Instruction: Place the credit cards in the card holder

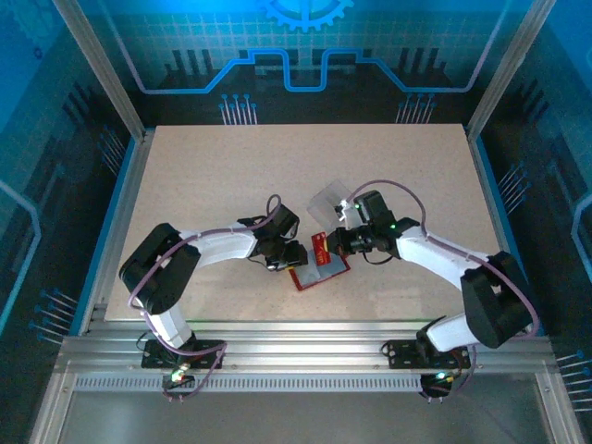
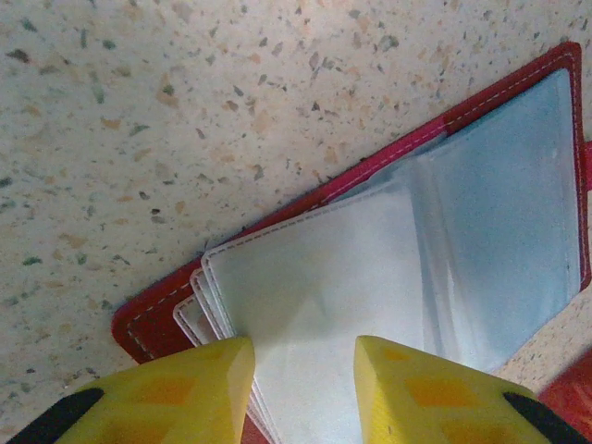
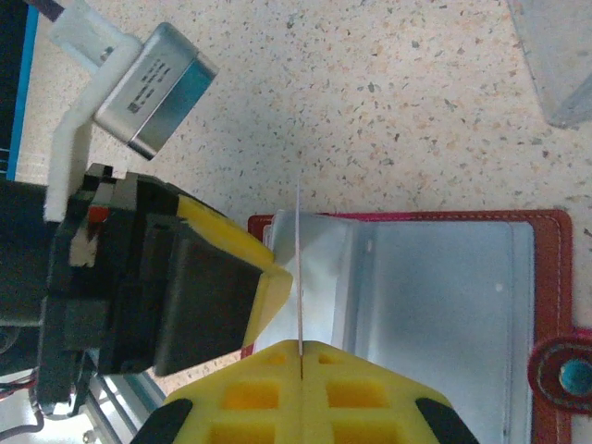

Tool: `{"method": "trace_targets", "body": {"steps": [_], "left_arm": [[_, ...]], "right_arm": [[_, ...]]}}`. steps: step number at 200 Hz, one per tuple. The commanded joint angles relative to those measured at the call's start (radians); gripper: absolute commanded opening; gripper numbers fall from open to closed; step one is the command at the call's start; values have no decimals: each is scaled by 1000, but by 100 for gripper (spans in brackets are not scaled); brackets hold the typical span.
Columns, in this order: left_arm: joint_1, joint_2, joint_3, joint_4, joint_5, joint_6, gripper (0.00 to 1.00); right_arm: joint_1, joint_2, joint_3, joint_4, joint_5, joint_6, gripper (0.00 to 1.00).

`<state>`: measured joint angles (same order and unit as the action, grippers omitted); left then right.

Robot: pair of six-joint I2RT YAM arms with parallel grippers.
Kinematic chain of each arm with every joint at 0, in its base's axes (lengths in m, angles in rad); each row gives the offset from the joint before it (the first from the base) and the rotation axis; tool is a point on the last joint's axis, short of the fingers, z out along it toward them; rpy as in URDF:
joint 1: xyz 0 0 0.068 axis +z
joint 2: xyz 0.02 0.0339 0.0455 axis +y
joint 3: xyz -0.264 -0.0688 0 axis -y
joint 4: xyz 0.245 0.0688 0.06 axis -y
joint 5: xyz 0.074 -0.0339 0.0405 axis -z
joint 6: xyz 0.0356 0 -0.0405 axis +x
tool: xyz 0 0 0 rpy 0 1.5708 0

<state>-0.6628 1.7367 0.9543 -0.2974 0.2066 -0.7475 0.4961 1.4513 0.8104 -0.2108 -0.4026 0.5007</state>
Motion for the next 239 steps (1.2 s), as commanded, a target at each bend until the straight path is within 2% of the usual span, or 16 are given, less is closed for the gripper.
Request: {"method": "trace_targets", "body": {"steps": [1,59,185,239], "left_arm": [[15,30,3,-73,-34,53,36],[16,15,-31,-59,-25,40,35],[16,21,-37,-44,-17,25,35],[15,17,-40,-45,-18,23,35]], "right_arm": [[-10,42,-20,64,-25,16,0],[-16,108,-17,103,-31,15,0],[-17,140,-63,143,-63,16,0],[-17,158,-40,55,-87,-16,0]]}}
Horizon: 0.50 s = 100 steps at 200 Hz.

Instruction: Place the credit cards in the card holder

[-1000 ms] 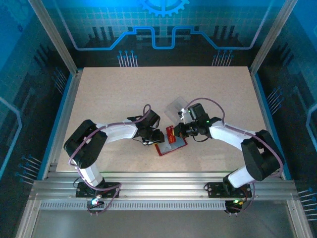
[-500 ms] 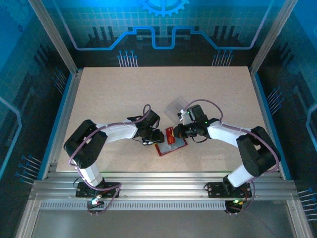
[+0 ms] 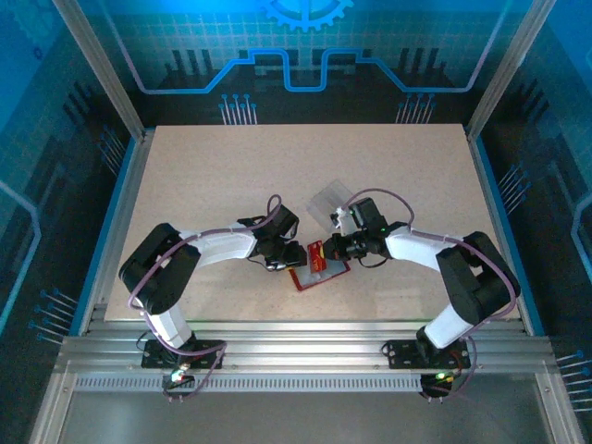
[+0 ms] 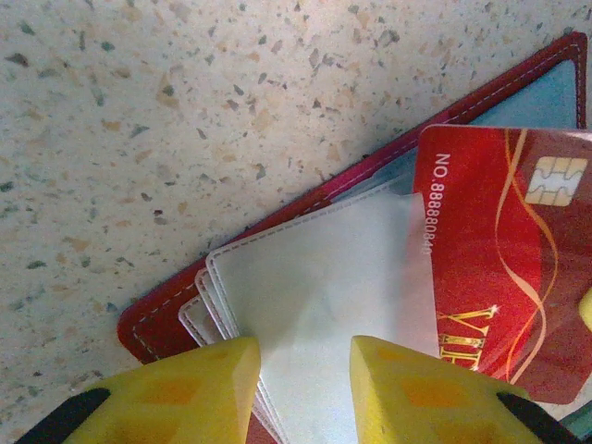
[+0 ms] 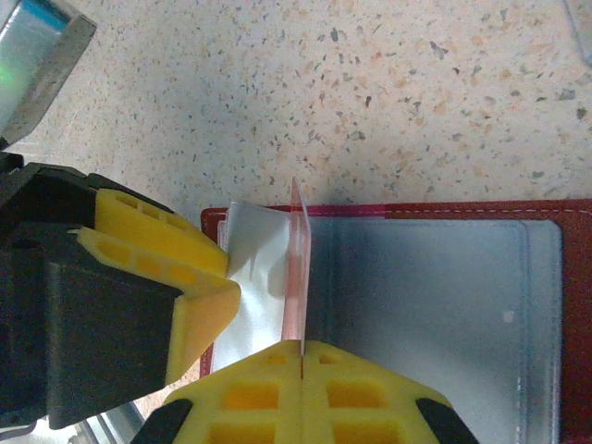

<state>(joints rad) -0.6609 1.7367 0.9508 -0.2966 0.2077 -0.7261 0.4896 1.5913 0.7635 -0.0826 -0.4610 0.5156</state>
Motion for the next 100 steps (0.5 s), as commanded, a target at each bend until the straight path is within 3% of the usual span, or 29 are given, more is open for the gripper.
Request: {"method": "trace_targets", "body": {"steps": [1,100], "left_arm": [[14,17,-36,-45,-19,3,35],[12,7,-47,-36,-16,1,35]], "right_arm": [[-11,20,7,-77,-28,-32,0],[-28,117,111,-228,-73,-114,0]]}}
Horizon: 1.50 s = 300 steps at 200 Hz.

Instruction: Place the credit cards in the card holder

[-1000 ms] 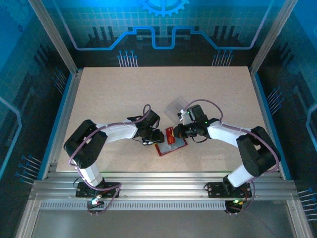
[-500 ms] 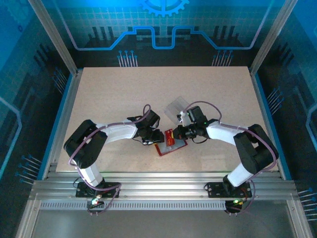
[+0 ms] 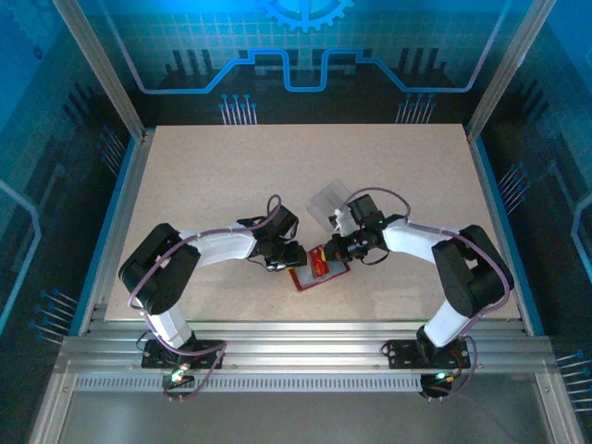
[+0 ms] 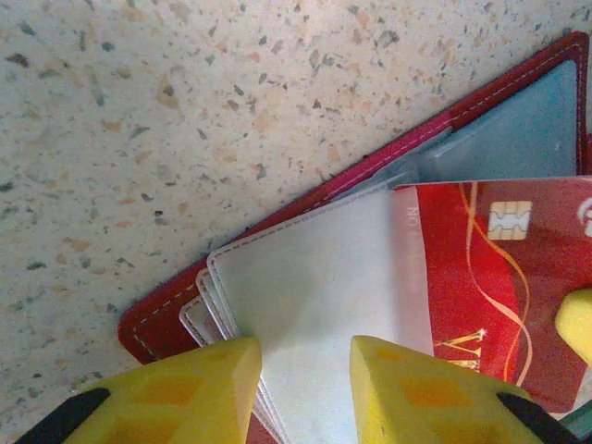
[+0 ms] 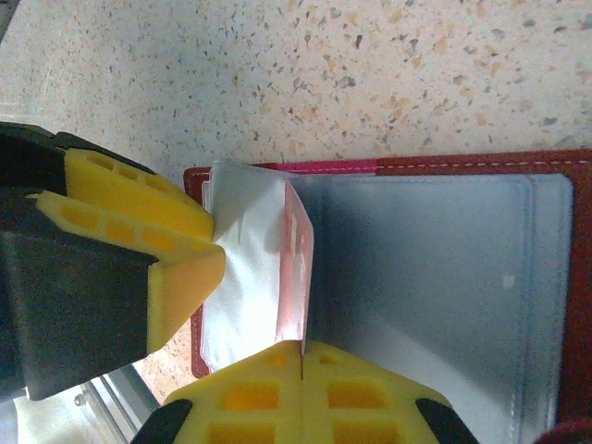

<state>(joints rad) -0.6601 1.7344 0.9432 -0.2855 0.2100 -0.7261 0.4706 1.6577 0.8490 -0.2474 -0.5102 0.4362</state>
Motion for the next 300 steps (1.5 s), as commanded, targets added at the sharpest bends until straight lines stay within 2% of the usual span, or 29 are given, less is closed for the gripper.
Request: {"method": "trace_targets", "body": {"steps": [1,100,169,190,217,237,300], "left_arm": [[12,9,-40,-47,-18,2,35],[12,-10,-20,-56,4,5,36],[30,-122,-43,-57,53,-16,41],[34,-134,-72,-55,45,-19,34],[34,-111,-86,-48,41,-18,12],[34,-92,-83,-43,34,-18,1],[31,-31,-74,-41,3,-6,0]], "right_arm": [[-8,52,25,-63,-25,-35,0],[74,118,74,-39,-35,-20,0],[79,129,69,-41,-8,-9,0],[77,116,55,-37,1,2,0],[81,95,36,-23,3,32,0],[86,71,8,-17,16,53,0],[103,71,-12,-4,10,84,0]]}}
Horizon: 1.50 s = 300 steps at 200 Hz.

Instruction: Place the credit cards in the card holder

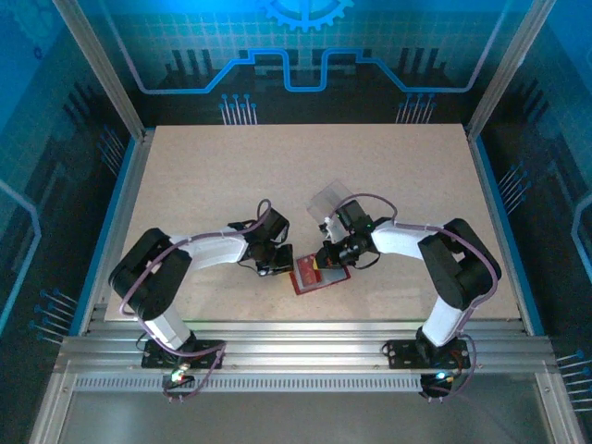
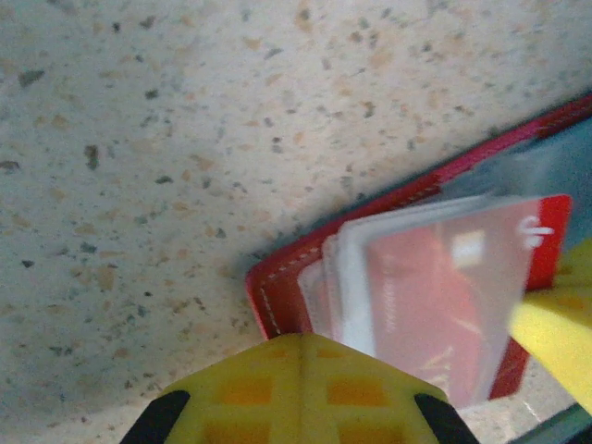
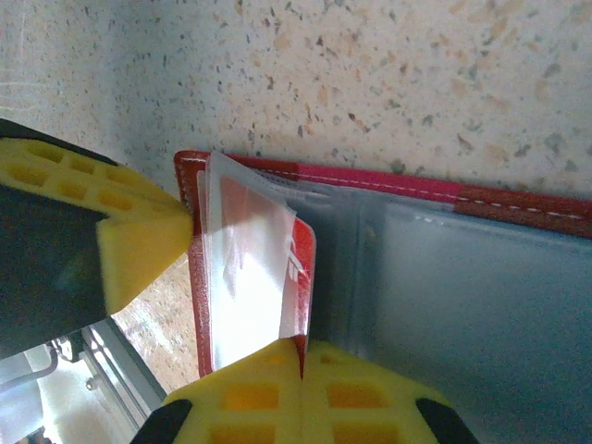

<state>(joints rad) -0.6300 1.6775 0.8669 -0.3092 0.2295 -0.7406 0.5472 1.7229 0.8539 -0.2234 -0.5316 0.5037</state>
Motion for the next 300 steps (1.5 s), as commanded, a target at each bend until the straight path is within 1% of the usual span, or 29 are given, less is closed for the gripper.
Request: {"method": "trace_targets", "body": {"steps": [1,30,82,120,149,208,233,248,256,300], "left_arm": [[1,26,2,-18,-16,9,0],[0,42,-7,-3,-13,5,0],[-6,43,-11,5,-15,0,0],[-6,27,-1,-4,-18,-3,0],[-7,27,37,-27,-22,12,0],[12,25,104,-77,-34,42,0],[19,7,111,-90,-36,48,0],[18,-3,109,-90,-30,46,0],[20,-8,108,-91,-28,46,0],[18,-12,95,-80,-18,40,0]], "right_arm": [[27,6,-16,-28,32,16,0],[50,33,8,-26,30,23,0],[78,31,5,32,37,102,0],[91,-22,-52,85,79,178,0],[97,-49,-91,140,98,246,0],[129,-104,-174,246,179,352,0],[141,-121,-187,264,203,371,4],[146,-149,-186,228,239,364,17],[146,-162,-184,212,248,360,23],[146,-203,-154,135,257,344,37]]}}
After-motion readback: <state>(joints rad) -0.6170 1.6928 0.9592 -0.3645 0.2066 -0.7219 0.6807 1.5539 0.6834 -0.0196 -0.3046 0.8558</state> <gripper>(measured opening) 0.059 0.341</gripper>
